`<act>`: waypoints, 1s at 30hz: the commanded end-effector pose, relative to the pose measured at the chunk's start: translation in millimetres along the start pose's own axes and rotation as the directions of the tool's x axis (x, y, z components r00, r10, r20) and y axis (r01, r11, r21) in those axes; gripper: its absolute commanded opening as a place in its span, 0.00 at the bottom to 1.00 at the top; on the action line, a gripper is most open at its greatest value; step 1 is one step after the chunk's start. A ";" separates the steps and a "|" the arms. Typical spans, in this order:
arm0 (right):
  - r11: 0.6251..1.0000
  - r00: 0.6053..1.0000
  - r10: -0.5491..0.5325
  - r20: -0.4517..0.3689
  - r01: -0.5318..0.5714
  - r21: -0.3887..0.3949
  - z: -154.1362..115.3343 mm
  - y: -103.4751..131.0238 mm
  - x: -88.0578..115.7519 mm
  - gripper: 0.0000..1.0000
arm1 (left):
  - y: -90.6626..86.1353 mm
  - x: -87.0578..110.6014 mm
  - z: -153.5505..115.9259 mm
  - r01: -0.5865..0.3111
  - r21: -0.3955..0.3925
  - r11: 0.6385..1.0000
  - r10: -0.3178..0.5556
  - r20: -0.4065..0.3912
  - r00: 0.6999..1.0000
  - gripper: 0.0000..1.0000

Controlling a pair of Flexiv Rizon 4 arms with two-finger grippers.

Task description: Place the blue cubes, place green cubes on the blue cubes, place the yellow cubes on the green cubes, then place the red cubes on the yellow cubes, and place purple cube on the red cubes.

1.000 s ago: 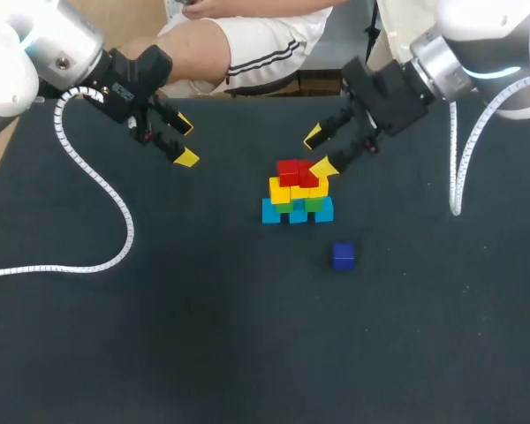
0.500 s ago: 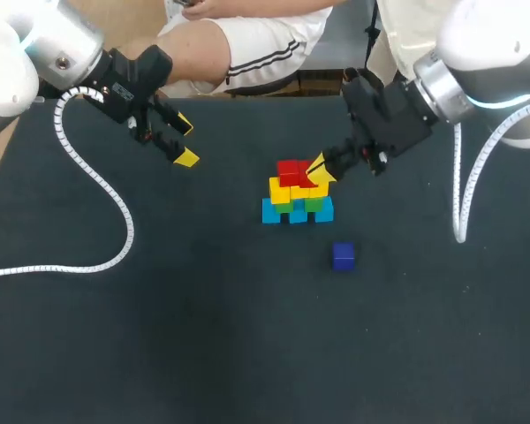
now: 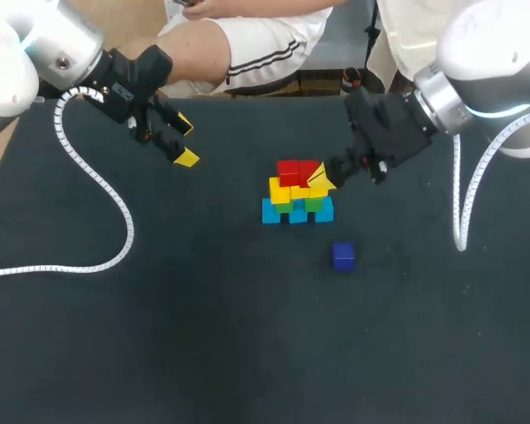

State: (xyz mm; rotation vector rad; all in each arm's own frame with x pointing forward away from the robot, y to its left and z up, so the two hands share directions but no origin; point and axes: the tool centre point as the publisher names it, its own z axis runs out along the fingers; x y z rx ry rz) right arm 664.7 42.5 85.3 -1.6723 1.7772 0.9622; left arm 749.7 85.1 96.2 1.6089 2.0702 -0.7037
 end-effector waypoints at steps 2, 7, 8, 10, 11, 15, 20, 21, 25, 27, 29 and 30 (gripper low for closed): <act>1.000 1.000 0.002 0.000 -0.002 -0.006 1.4 -3.1 0.9 0.00 | -0.4 1.0 -0.5 -0.003 -0.001 1.000 0.003 0.002 1.000 1.00; 1.000 1.000 0.001 -0.006 -0.001 -0.013 3.3 -5.7 0.5 0.00 | -0.4 1.0 -0.5 -0.003 -0.001 1.000 0.003 0.002 1.000 1.00; 1.000 1.000 0.002 -0.007 -0.002 -0.013 3.4 -5.9 0.4 0.00 | -0.4 1.0 -0.5 -0.003 -0.001 1.000 0.003 0.002 1.000 1.00; 1.000 1.000 0.001 -0.008 -0.002 -0.013 3.4 -6.4 0.2 0.00 | -0.4 1.0 -0.5 -0.003 -0.001 1.000 0.003 0.002 1.000 1.00; 1.000 1.000 0.001 -0.007 -0.001 -0.013 3.2 -6.6 0.0 0.00 | -0.4 1.0 -0.5 -0.003 -0.001 1.000 0.003 0.002 1.000 1.00; 1.000 1.000 0.002 -0.009 -0.002 -0.015 3.0 -6.4 0.5 0.00 | -0.4 1.0 -0.5 -0.003 -0.001 1.000 0.003 0.002 1.000 1.00; 1.000 1.000 0.007 -0.011 -0.007 -0.017 1.7 -6.9 2.6 0.00 | -0.4 1.0 -0.5 -0.003 -0.001 1.000 0.003 0.002 1.000 1.00; 1.000 1.000 0.007 -0.011 -0.007 -0.017 1.3 -7.3 2.5 0.00 | -0.4 1.0 -0.5 -0.003 -0.001 1.000 0.003 0.002 1.000 1.00; 1.000 1.000 0.006 -0.015 -0.006 -0.016 0.2 -9.0 2.0 0.00 | -0.4 1.0 -0.5 -0.003 -0.001 1.000 0.003 0.002 1.000 1.00; 1.000 1.000 0.003 -0.015 -0.004 -0.016 0.3 -9.4 1.2 0.00 | -0.4 1.0 -0.5 -0.003 -0.001 1.000 0.003 0.002 1.000 1.00; 1.000 1.000 0.002 -0.016 -0.002 -0.017 0.5 -9.4 1.0 0.00 | -0.4 1.0 -0.5 -0.003 -0.001 1.000 0.003 0.002 1.000 1.00; 1.000 1.000 0.001 -0.015 -0.001 -0.018 0.5 -9.5 1.1 0.00 | -0.4 1.0 -0.5 -0.003 -0.001 1.000 0.003 0.002 1.000 1.00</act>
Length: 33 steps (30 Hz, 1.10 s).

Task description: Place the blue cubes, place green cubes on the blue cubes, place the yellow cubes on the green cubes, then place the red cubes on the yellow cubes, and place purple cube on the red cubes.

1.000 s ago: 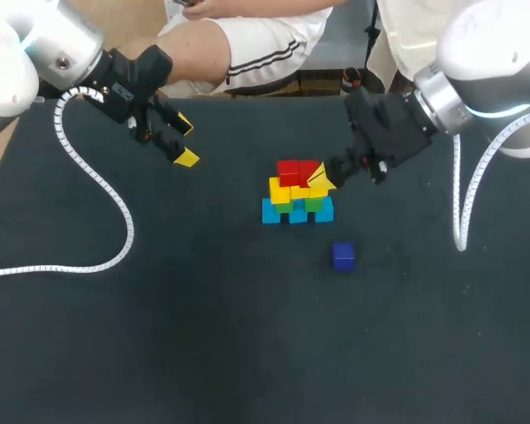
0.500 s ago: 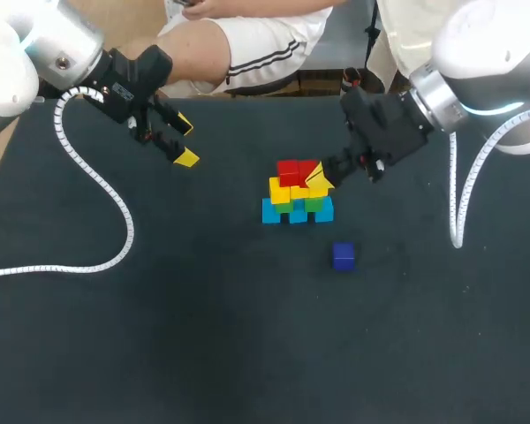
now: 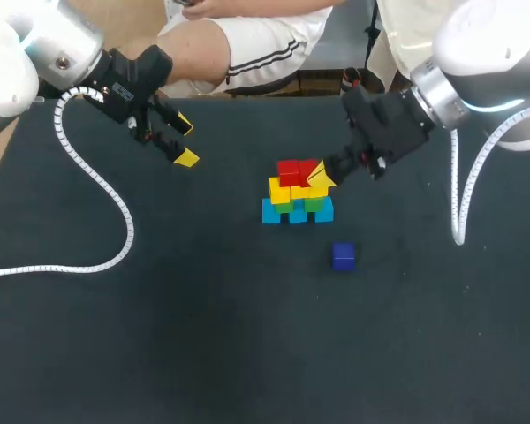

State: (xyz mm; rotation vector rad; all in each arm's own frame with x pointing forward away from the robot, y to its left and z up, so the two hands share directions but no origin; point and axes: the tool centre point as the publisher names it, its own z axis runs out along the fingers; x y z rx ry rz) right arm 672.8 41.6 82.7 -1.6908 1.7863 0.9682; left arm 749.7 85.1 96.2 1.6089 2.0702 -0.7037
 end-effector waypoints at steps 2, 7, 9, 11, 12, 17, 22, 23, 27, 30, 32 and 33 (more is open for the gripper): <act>1.000 1.000 0.001 0.001 -0.001 -0.005 1.2 -1.2 0.1 0.00 | -0.4 1.0 -0.5 -0.003 -0.001 1.000 0.003 0.002 1.000 1.00; 1.000 1.000 0.002 0.005 -0.002 -0.006 1.5 -0.2 -0.1 0.00 | -0.4 1.0 -0.5 -0.003 -0.001 1.000 0.003 0.002 1.000 1.00; 1.000 1.000 0.001 0.005 -0.001 -0.007 1.5 0.1 0.0 0.00 | -0.4 1.0 -0.5 -0.003 -0.001 1.000 0.003 0.002 1.000 1.00; 1.000 1.000 0.001 0.005 -0.001 -0.009 2.1 0.4 0.5 0.00 | -0.4 1.0 -0.5 -0.003 -0.001 1.000 0.003 0.002 1.000 1.00; 1.000 1.000 0.003 0.006 -0.003 -0.010 2.2 -0.1 1.4 0.00 | -0.4 1.0 -0.5 -0.003 -0.001 1.000 0.003 0.002 1.000 1.00; 1.000 1.000 0.007 0.006 -0.007 -0.010 2.5 -3.1 1.8 0.00 | -0.4 1.0 -0.5 -0.003 -0.001 1.000 0.003 0.002 1.000 1.00; 1.000 1.000 0.001 0.005 -0.001 -0.012 2.9 -4.8 -0.2 0.00 | -0.4 1.0 -0.5 -0.003 -0.001 1.000 0.003 0.002 1.000 1.00; 1.000 1.000 0.000 0.007 0.000 -0.013 3.0 -4.9 -0.4 0.00 | -0.4 1.0 -0.5 -0.003 -0.001 1.000 0.003 0.002 1.000 1.00; 1.000 1.000 -0.003 0.012 0.003 -0.016 4.1 -5.1 -1.3 0.00 | -0.4 1.0 -0.5 -0.003 -0.001 1.000 0.003 0.002 1.000 1.00; 1.000 1.000 -0.005 0.016 0.005 -0.016 3.6 -3.0 -2.0 0.00 | -0.4 1.0 -0.5 -0.003 -0.001 1.000 0.003 0.002 1.000 1.00; 1.000 1.000 -0.009 0.020 0.009 -0.015 1.2 1.2 -3.8 0.00 | -0.4 1.0 -0.5 -0.003 -0.001 1.000 0.003 0.002 1.000 1.00; 1.000 1.000 -0.012 0.021 0.012 -0.014 -0.5 4.0 -5.4 0.00 | -0.4 1.0 -0.5 -0.003 -0.001 1.000 0.003 0.002 1.000 1.00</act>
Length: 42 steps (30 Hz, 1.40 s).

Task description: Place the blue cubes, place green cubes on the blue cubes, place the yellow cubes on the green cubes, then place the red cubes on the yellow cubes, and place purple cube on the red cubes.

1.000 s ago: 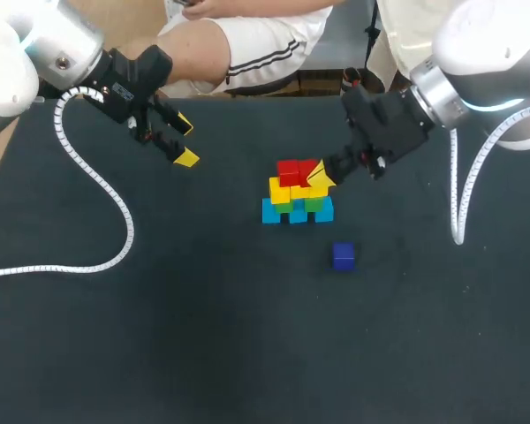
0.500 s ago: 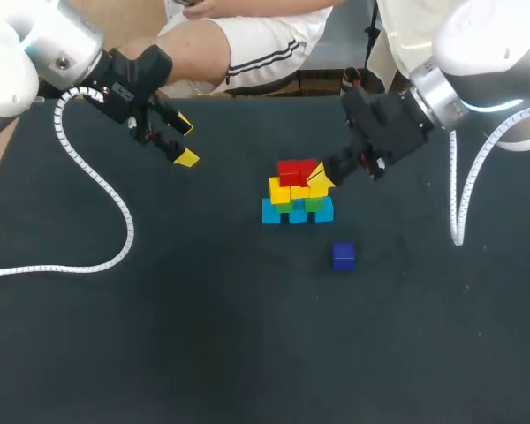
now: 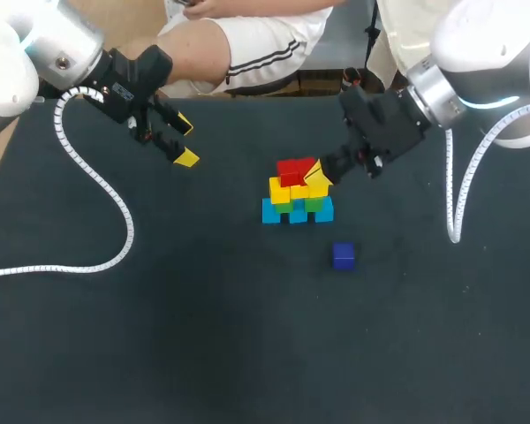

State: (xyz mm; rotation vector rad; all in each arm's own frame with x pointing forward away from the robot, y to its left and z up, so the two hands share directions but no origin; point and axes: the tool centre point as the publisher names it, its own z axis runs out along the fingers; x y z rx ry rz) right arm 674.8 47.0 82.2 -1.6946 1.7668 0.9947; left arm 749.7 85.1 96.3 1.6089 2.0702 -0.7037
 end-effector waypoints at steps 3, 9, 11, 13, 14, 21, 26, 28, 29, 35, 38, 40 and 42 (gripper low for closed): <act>1.000 1.000 -0.023 0.009 0.023 0.010 -10.8 16.8 -7.9 0.07 | -0.4 1.0 -0.5 -0.003 -0.001 1.000 0.003 0.002 1.000 1.00; 0.998 0.999 -0.043 0.007 0.043 0.037 -22.9 36.8 -17.8 1.00 | -0.4 1.0 -0.5 -0.003 -0.001 1.000 0.003 0.002 1.000 1.00; 0.997 0.999 -0.052 0.013 0.052 0.049 -27.1 43.1 -19.9 1.00 | -0.4 1.0 -0.5 -0.003 -0.001 1.000 0.003 0.002 1.000 1.00; 0.996 0.998 -0.052 0.021 0.050 0.070 -31.5 49.7 -20.4 1.00 | -0.4 1.0 -0.5 -0.003 -0.001 1.000 0.003 0.002 1.000 1.00; 0.996 0.998 -0.052 0.021 0.050 0.074 -34.2 52.6 -19.4 1.00 | -0.4 1.0 -0.5 -0.003 -0.001 1.000 0.003 0.002 1.000 1.00; 0.995 0.998 -0.014 0.065 0.008 0.104 -45.2 65.5 -2.4 1.00 | -0.4 1.0 -0.5 -0.003 -0.001 1.000 0.003 0.002 1.000 1.00; 0.994 0.996 0.000 0.089 -0.010 0.107 -42.9 73.6 3.8 1.00 | -0.4 1.0 -0.5 -0.003 -0.001 1.000 0.003 0.002 1.000 1.00; 0.994 0.996 0.009 0.092 -0.019 0.106 -42.0 78.1 6.4 1.00 | -0.4 1.0 -0.5 -0.003 -0.001 1.000 0.003 0.002 1.000 1.00; 0.994 0.996 0.014 0.093 -0.024 0.105 -42.1 79.5 7.3 1.00 | -0.4 1.0 -0.5 -0.003 -0.001 1.000 0.003 0.002 1.000 1.00; 0.994 0.996 0.066 0.063 -0.072 0.085 -42.2 88.2 9.4 1.00 | -0.4 1.0 -0.5 -0.003 -0.001 1.000 0.003 0.002 1.000 1.00; 0.994 0.996 0.066 0.063 -0.072 0.085 -42.2 88.2 9.4 1.00 | -0.4 1.0 -0.5 -0.003 -0.001 1.000 0.003 0.002 1.000 1.00; 0.994 0.996 0.066 0.063 -0.072 0.085 -42.2 88.2 9.4 1.00 | -0.4 1.0 -0.5 -0.003 -0.001 1.000 0.003 0.002 1.000 1.00; 0.994 0.996 0.066 0.063 -0.072 0.085 -42.2 88.2 9.4 1.00 | -0.4 1.0 -0.5 -0.003 -0.001 1.000 0.003 0.002 1.000 1.00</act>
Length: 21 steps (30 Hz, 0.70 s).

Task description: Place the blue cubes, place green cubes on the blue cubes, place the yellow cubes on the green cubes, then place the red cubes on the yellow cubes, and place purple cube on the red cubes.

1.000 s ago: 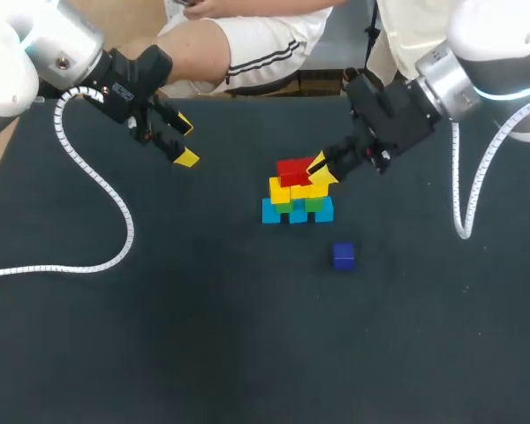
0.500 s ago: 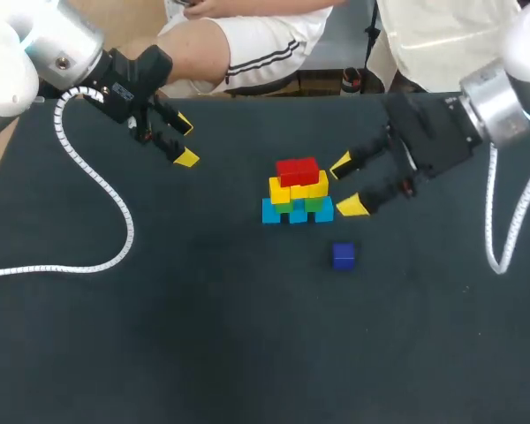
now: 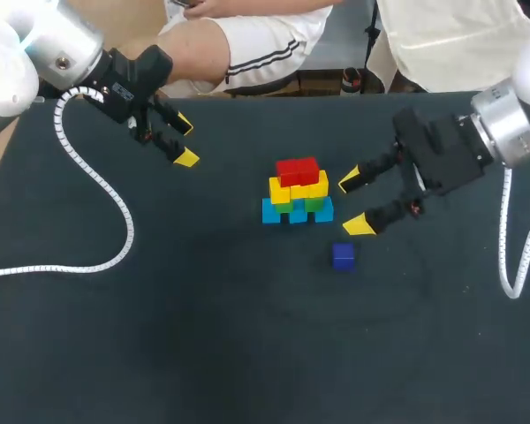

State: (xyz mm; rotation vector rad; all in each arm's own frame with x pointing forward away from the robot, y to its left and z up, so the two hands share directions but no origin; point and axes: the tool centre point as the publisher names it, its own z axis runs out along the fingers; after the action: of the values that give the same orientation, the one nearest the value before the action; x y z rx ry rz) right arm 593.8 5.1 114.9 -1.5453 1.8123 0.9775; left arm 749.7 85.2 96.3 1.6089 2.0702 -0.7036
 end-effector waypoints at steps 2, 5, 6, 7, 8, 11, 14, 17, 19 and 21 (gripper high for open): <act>1.000 1.000 0.000 -0.001 0.000 0.004 -0.5 1.3 0.0 1.00 | -0.4 1.0 -0.4 -0.003 -0.001 1.000 0.003 0.002 1.000 1.00; 1.000 1.000 -0.022 0.001 0.022 0.001 -1.3 2.2 3.5 1.00 | -0.4 1.0 -0.4 -0.003 -0.001 1.000 0.003 0.002 1.000 1.00; 1.000 1.000 -0.026 -0.008 0.026 -0.001 -2.2 3.3 8.0 1.00 | -0.4 1.0 -0.4 -0.003 -0.001 1.000 0.003 0.002 1.000 1.00; 1.000 1.000 -0.025 0.013 0.025 -0.010 -4.3 4.1 13.4 1.00 | -0.4 1.0 -0.4 -0.003 -0.001 1.000 0.003 0.002 1.000 1.00; 0.999 0.999 -0.046 0.022 0.047 -0.025 -6.2 5.8 18.3 1.00 | -0.4 1.0 -0.4 -0.003 -0.001 1.000 0.003 0.002 1.000 1.00; 0.998 0.998 -0.045 0.046 0.047 -0.052 -8.6 8.1 33.0 1.00 | -0.4 1.0 -0.4 -0.003 -0.001 1.000 0.003 0.002 1.000 1.00; 0.997 0.998 -0.037 0.051 0.040 -0.064 -5.2 6.4 43.6 1.00 | -0.4 1.0 -0.4 -0.003 -0.001 1.000 0.003 0.002 1.000 1.00; 0.993 0.997 -0.038 0.062 0.045 -0.111 -0.2 2.7 52.1 1.00 | -0.4 1.0 -0.4 -0.003 -0.001 1.000 0.003 0.002 1.000 1.00; 0.990 0.998 -0.032 0.058 0.040 -0.136 3.9 -0.3 56.5 1.00 | -0.4 1.0 -0.4 -0.003 -0.001 1.000 0.003 0.002 1.000 1.00; 0.990 0.998 -0.029 0.055 0.037 -0.138 5.4 -0.1 57.6 1.00 | -0.4 1.0 -0.4 -0.003 -0.001 1.000 0.003 0.002 1.000 1.00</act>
State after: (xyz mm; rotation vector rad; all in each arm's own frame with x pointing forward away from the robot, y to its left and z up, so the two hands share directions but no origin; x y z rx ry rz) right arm 571.5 -27.8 73.1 -1.6034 1.7243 1.0946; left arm 749.7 85.1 96.3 1.6091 2.0702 -0.7036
